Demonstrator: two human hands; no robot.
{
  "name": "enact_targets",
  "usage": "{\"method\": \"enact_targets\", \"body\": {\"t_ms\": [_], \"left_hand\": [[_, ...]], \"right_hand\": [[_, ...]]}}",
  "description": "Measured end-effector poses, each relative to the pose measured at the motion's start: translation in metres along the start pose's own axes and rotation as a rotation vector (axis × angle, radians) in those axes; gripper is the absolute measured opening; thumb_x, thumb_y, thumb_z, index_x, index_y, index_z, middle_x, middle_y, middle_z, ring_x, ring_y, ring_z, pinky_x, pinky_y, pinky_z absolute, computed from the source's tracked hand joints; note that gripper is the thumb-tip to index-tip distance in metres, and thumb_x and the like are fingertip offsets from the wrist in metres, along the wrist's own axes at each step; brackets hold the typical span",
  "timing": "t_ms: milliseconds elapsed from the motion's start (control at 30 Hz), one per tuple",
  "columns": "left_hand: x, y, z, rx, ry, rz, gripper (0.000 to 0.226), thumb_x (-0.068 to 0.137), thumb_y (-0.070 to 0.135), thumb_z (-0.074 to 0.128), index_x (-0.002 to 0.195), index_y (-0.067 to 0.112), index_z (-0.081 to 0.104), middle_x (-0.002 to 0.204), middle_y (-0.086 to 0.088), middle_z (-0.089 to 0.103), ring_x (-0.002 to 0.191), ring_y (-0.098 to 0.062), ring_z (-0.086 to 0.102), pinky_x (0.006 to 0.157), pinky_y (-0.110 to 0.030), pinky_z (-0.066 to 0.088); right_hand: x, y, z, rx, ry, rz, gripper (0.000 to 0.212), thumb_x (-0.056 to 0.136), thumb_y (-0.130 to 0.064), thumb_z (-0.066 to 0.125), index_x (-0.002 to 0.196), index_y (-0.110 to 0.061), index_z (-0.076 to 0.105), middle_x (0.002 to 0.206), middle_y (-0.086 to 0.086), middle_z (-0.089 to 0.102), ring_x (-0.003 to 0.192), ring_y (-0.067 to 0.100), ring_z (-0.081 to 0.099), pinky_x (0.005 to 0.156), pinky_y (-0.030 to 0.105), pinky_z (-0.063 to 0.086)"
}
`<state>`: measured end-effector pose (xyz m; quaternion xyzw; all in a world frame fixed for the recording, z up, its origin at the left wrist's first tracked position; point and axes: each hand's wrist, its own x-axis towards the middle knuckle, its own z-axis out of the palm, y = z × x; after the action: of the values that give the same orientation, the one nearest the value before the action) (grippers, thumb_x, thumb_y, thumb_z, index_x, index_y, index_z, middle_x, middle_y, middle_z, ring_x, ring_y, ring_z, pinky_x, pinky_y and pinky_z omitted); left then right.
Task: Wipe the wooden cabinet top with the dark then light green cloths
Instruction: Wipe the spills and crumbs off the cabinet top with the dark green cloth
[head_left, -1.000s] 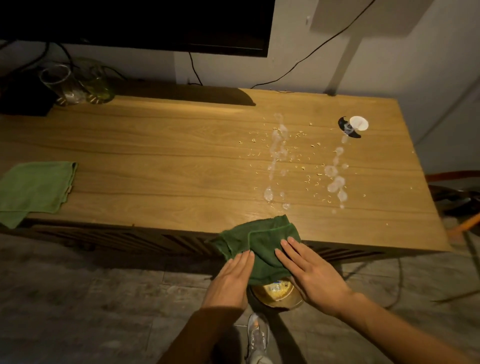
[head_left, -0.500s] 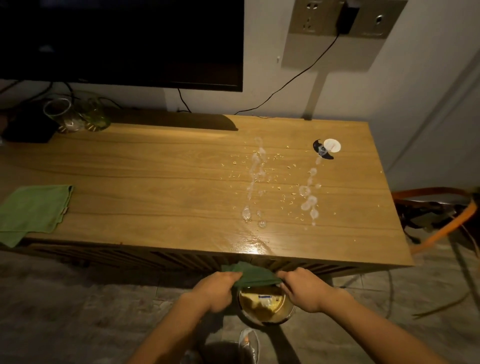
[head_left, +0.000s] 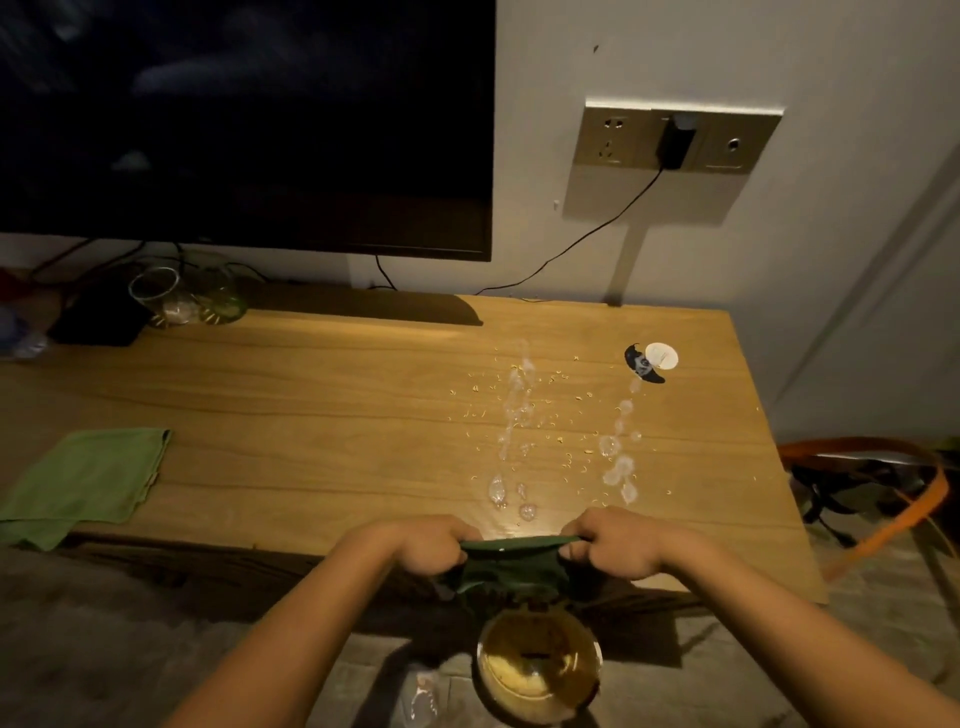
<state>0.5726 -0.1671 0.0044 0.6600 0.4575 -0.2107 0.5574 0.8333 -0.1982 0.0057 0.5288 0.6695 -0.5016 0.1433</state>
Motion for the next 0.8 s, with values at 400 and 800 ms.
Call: {"method": "enact_targets", "body": {"t_ms": [400, 800], "left_hand": [[0.026, 0.016, -0.211, -0.023, 0.541, 0.197, 0.036, 0.098, 0.010, 0.041, 0.124, 0.032, 0.053, 0.111, -0.002, 0.061, 0.096, -0.013, 0.057, 0.073, -0.029, 0.044], [0.189, -0.087, -0.265, 0.412, 0.695, 0.244, 0.076, 0.091, -0.005, 0.044, 0.154, 0.026, 0.015, 0.164, 0.006, 0.008, 0.149, -0.012, 0.004, 0.118, -0.030, 0.011]], "right_hand": [[0.090, -0.073, -0.193, 0.004, 0.467, -0.049, 0.018, 0.101, -0.027, 0.046, 0.110, -0.028, 0.061, 0.092, -0.002, 0.065, 0.087, 0.014, 0.060, 0.075, 0.033, 0.050], [0.281, -0.032, -0.193, -0.199, 0.615, 0.032, 0.039, 0.100, -0.027, 0.043, 0.139, -0.027, 0.044, 0.134, 0.010, 0.055, 0.116, 0.032, 0.054, 0.098, 0.043, 0.044]]}}
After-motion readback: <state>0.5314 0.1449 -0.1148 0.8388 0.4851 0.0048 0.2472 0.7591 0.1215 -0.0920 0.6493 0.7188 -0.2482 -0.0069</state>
